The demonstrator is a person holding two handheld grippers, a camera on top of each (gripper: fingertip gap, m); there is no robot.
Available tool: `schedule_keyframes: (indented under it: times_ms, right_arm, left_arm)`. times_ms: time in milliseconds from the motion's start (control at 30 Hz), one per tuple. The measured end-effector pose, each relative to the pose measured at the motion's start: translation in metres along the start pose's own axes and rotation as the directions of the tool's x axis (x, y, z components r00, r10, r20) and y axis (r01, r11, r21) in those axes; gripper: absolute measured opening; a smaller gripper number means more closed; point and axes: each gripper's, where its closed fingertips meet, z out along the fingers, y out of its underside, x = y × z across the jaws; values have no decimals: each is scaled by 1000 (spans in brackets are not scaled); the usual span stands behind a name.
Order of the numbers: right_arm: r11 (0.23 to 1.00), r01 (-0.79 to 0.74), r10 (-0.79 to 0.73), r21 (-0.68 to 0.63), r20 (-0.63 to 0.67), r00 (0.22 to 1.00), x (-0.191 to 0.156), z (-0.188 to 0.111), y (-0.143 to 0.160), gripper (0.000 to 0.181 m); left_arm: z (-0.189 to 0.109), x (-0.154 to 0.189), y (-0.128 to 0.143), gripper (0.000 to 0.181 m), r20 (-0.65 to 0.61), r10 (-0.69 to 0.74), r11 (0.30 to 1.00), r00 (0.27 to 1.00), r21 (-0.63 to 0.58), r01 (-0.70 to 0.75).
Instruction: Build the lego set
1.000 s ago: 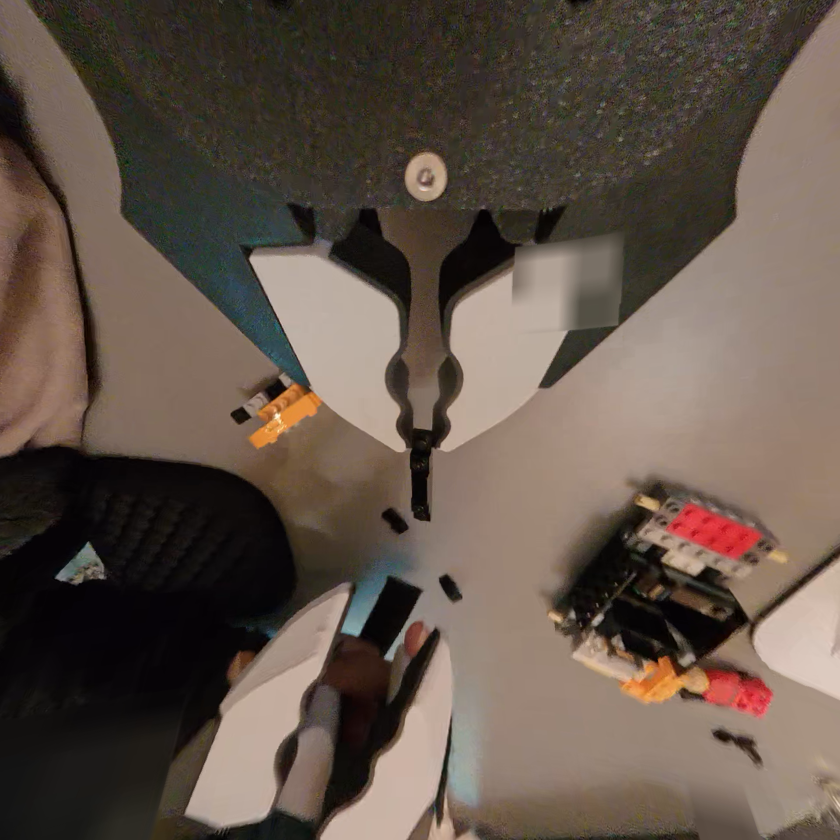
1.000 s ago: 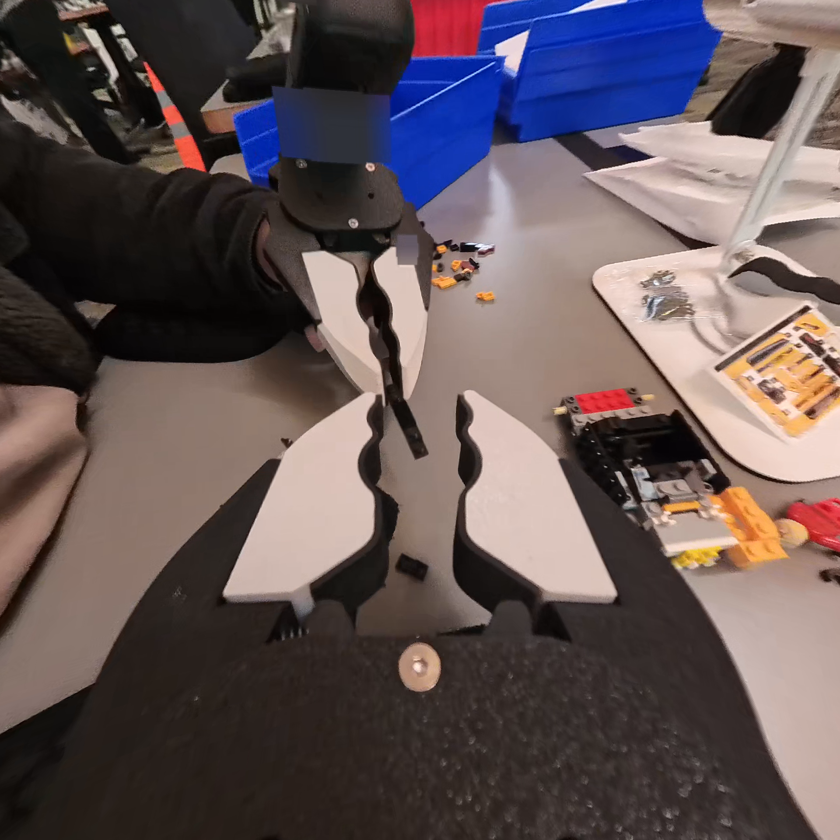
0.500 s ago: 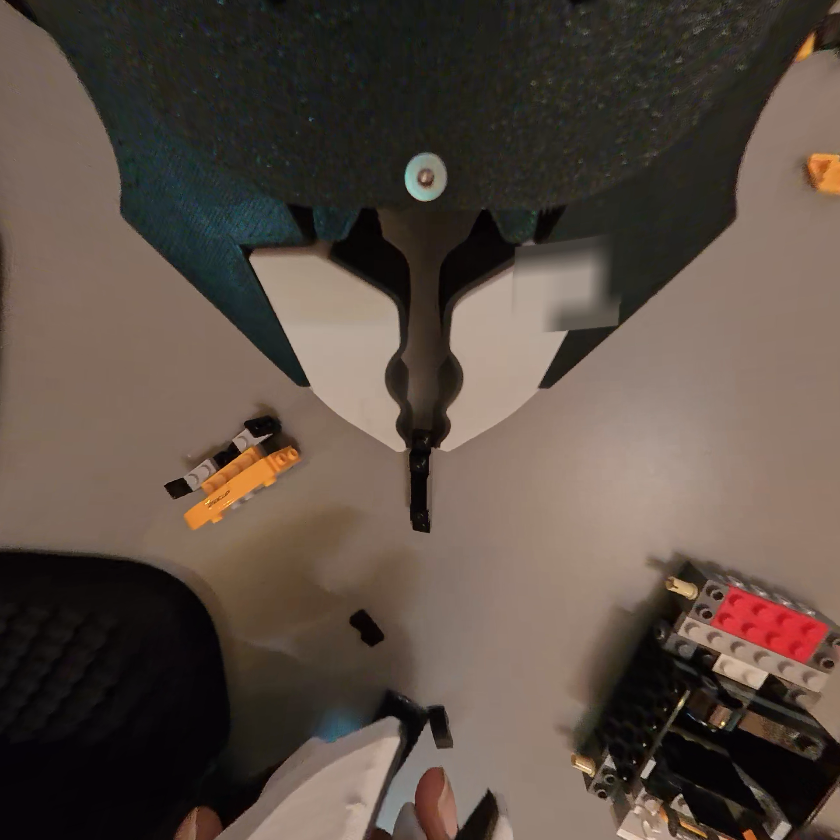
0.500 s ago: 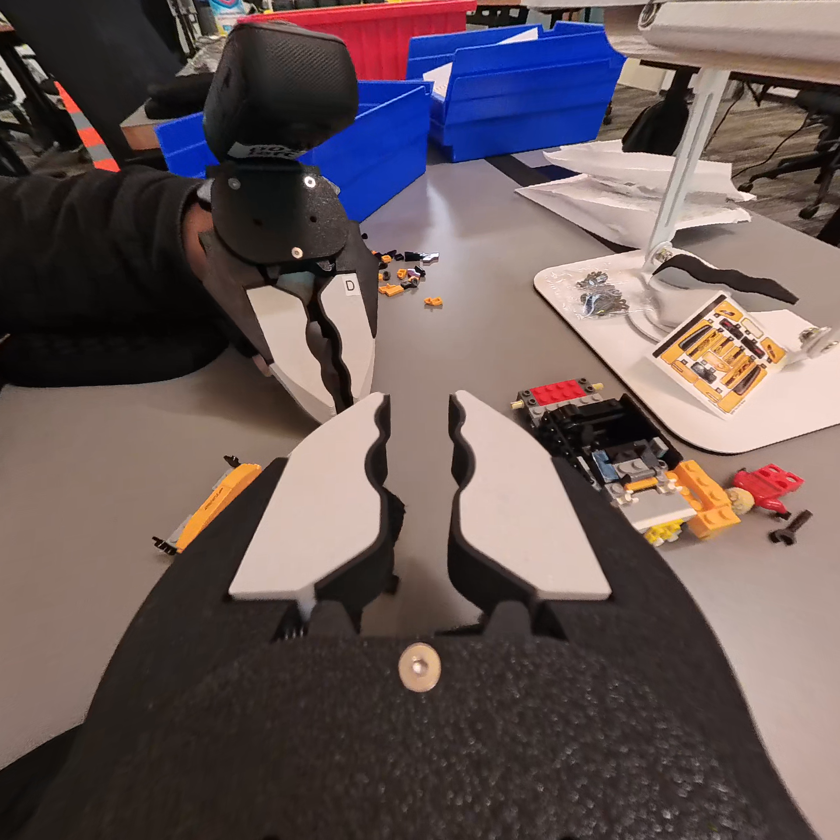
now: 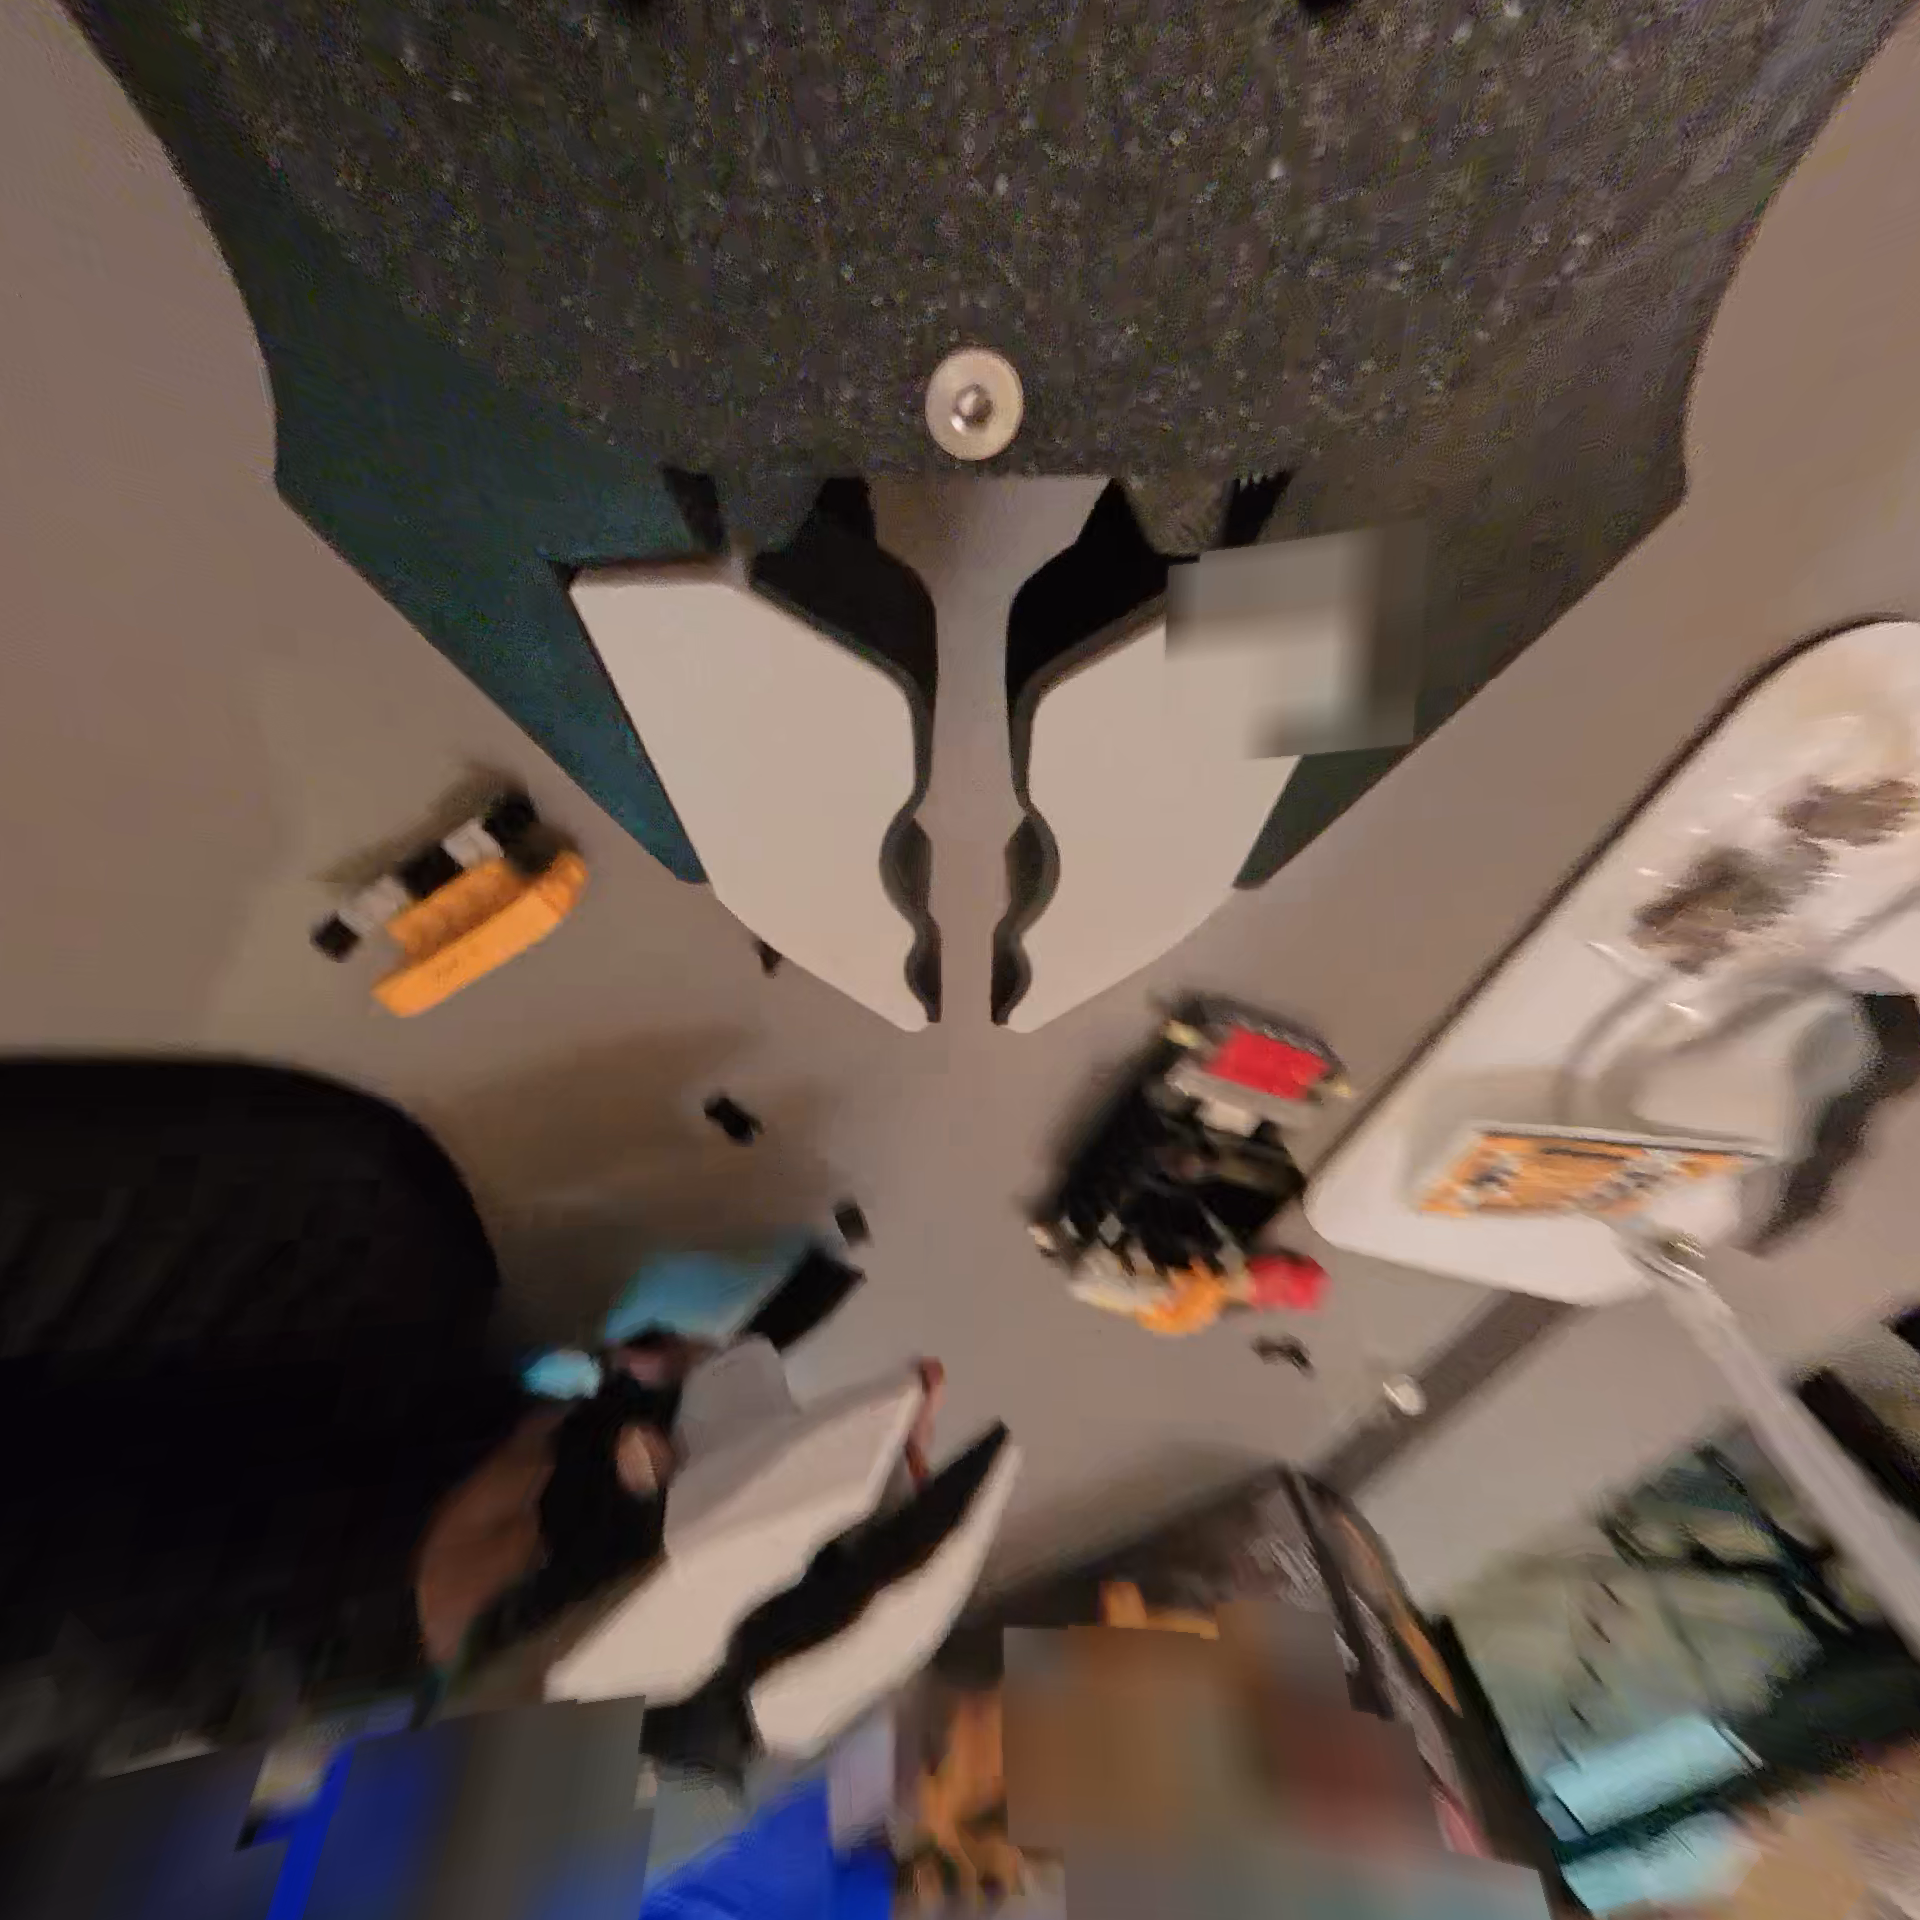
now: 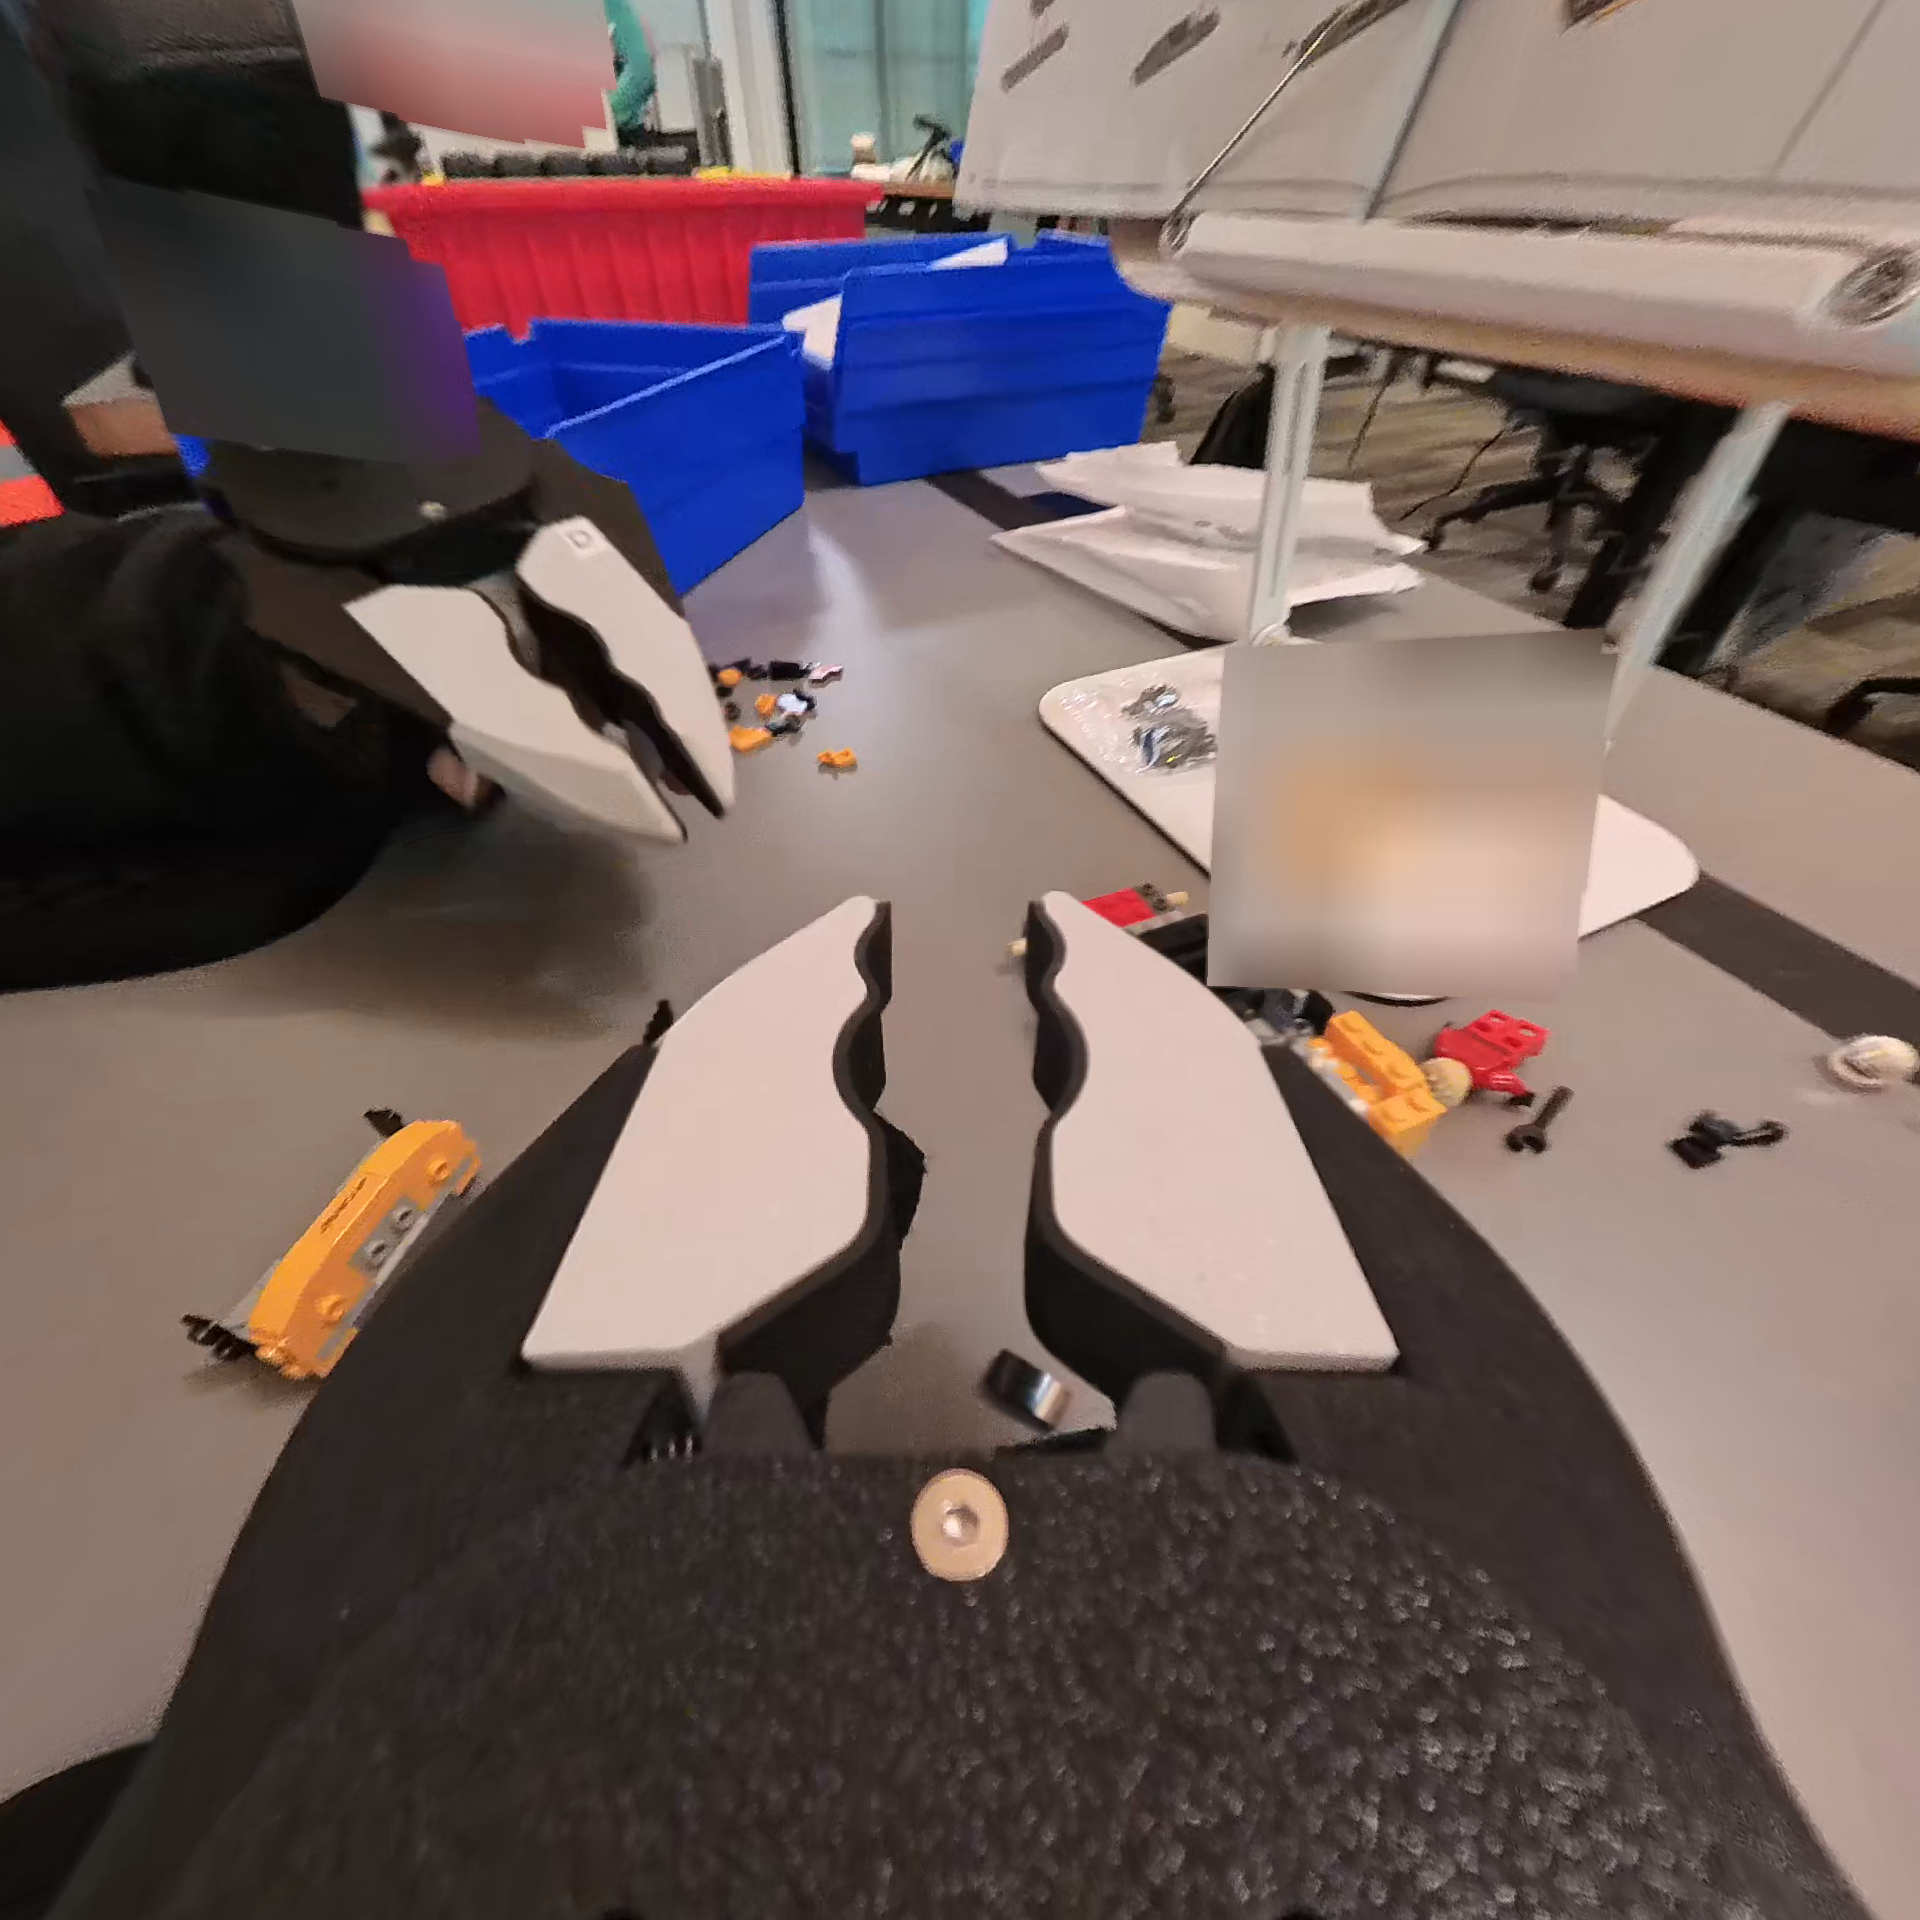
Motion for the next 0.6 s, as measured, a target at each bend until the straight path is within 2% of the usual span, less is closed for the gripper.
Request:
schedule_keyframes:
  times_ms: [67, 167, 233, 333, 400, 433, 533, 600]
  right_arm:
    - [999, 18, -16, 36, -53, 998, 8, -4, -6, 25]
    - [995, 55, -44, 80, -124, 991, 16, -10, -13, 25]
    - [993, 66, -51, 95, -150, 987, 18, -11, -16, 25]
    - [993, 73, -58, 92, -159, 986, 20, -10, -13, 20]
    - [993, 85, -69, 81, -179, 981, 22, -11, -11, 11]
    - [991, 104, -87, 83, -197, 977, 24, -12, -12, 0]
    - [961, 271, -246, 56, -278, 929, 27, -6, -35, 0]
    - [886, 464, -446, -24, -317, 837, 31, 12, -67, 0]
  left_arm:
    - [-12, -11, -19, 0, 73, -11, 992, 997, 123, 2]
    - [-27, -26, -32, 0, 177, -16, 978, 984, 209, -22]
    - [-34, -36, -37, 0, 250, -8, 968, 968, 243, -54]
    - [-39, -42, -40, 0, 281, -12, 963, 960, 262, -65]
    - [-38, -42, -39, 0, 276, -18, 963, 961, 262, -57]
    - [-38, -43, -38, 0, 277, -20, 964, 961, 260, -55]
    - [-34, -43, -35, 0, 272, -21, 967, 962, 248, -49]
    - [-31, -41, -34, 0, 263, -20, 969, 965, 241, -46]
